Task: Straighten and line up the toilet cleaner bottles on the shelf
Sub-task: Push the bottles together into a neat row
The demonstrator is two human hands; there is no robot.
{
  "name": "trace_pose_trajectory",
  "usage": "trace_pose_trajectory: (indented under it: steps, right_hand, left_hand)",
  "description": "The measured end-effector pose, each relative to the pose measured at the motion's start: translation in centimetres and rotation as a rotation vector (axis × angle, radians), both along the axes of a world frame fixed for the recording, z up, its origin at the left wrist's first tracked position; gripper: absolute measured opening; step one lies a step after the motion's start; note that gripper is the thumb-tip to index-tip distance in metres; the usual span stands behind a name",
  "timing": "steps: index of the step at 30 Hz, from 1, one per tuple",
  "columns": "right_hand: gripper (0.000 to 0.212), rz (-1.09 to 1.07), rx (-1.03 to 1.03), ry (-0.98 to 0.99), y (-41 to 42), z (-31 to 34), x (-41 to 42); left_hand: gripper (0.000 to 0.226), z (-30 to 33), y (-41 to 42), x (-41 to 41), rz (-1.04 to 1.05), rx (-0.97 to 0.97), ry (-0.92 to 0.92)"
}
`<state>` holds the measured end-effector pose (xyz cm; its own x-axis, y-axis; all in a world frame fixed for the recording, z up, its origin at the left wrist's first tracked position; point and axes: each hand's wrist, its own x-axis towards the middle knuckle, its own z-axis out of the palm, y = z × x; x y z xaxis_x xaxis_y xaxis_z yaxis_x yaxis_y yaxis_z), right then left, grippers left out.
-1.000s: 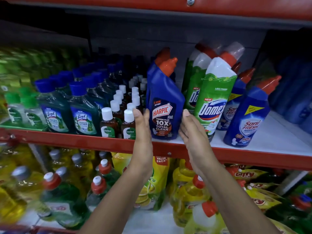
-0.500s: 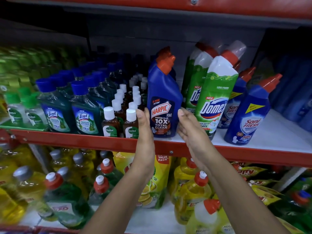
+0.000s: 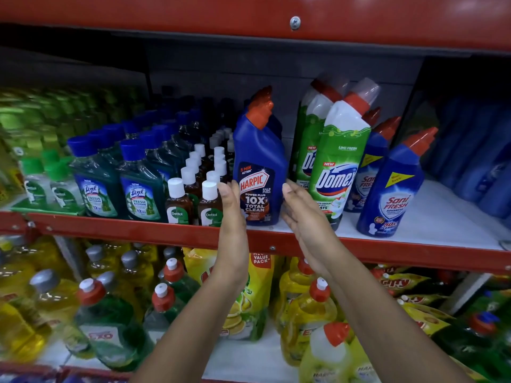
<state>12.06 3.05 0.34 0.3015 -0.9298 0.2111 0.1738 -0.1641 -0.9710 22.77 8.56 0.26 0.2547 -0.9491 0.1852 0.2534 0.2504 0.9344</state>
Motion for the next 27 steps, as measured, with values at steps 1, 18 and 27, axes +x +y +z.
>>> trace_pose_trajectory:
  steps: [1, 18, 27]
  right_hand:
    - [0.031, -0.025, -0.019, -0.012, 0.3, 0.1, -0.2]
    - [0.039, -0.399, -0.087, 0.019, -1.1, -1.3, -7.3]
    - [0.047, -0.244, -0.015, 0.051, -1.7, -1.6, -8.1]
  left_hand:
    - [0.086, 0.1, 0.3, -0.4, 0.022, -0.023, -0.017]
    - [0.083, 2.0, -2.3, -7.9, -0.262, 0.046, -0.048]
    - [0.099, 2.0, -2.4, -7.7, -0.178, 0.024, -0.015]
